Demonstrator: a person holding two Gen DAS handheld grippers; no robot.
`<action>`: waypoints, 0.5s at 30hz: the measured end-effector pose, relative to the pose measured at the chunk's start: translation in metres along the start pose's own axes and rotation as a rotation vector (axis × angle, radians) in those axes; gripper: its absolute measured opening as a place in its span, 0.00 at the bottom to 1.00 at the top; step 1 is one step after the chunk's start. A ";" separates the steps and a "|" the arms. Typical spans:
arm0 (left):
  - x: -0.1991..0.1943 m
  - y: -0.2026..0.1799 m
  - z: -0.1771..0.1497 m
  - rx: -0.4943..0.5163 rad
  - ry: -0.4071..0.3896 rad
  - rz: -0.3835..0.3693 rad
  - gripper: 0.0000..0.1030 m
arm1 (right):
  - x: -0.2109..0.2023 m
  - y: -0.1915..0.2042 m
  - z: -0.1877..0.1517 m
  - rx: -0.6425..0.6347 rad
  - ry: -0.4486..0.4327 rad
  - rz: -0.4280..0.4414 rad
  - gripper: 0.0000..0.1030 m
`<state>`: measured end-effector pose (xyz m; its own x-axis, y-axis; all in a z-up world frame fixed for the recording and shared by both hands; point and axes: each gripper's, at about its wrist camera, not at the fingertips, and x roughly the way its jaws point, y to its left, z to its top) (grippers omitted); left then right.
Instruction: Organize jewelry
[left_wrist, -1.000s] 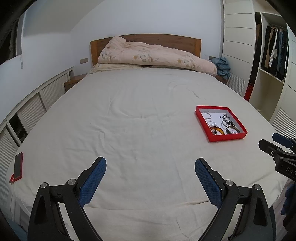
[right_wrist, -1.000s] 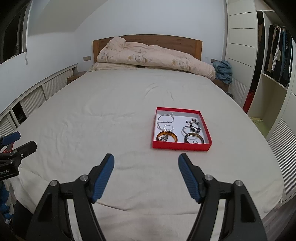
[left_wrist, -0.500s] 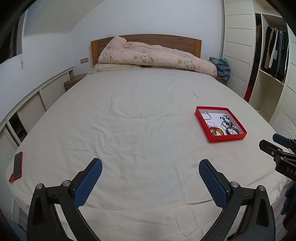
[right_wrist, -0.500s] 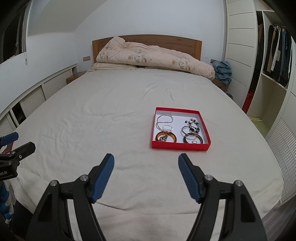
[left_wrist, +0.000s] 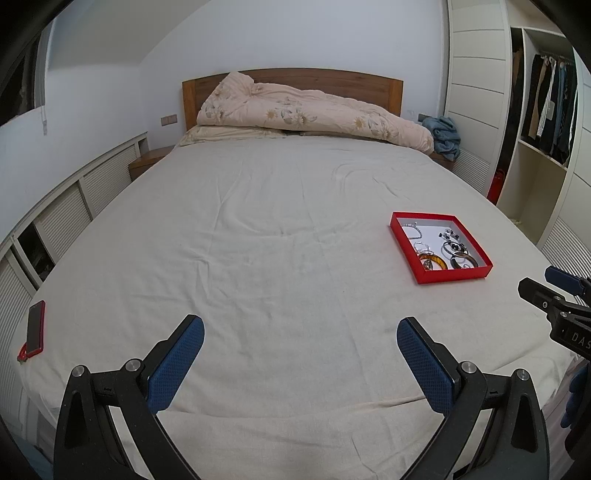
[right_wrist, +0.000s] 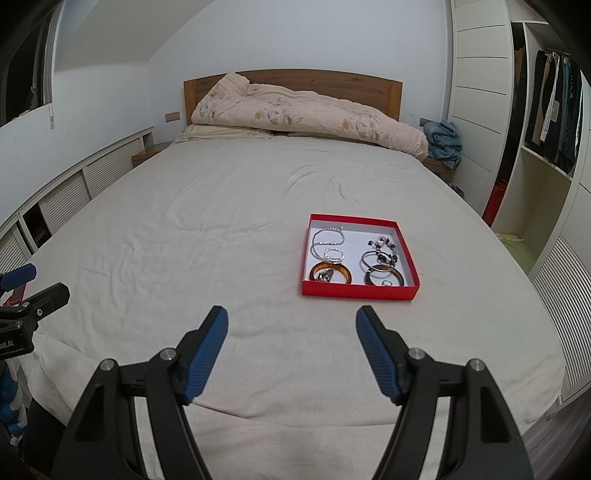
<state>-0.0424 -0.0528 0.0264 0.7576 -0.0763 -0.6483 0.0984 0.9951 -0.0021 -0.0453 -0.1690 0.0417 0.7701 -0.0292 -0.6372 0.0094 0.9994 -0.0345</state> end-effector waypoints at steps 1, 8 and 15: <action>0.000 0.000 0.000 0.000 0.000 0.000 0.99 | 0.000 0.000 0.000 0.000 0.000 0.001 0.68; 0.000 -0.004 -0.001 0.001 0.003 0.002 0.99 | -0.006 -0.006 -0.002 0.018 -0.026 0.020 0.68; 0.001 -0.005 -0.002 0.000 0.008 0.005 0.99 | -0.009 -0.008 -0.002 0.033 -0.054 0.058 0.68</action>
<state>-0.0430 -0.0580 0.0242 0.7529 -0.0713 -0.6543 0.0949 0.9955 0.0007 -0.0535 -0.1769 0.0467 0.8033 0.0285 -0.5949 -0.0154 0.9995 0.0271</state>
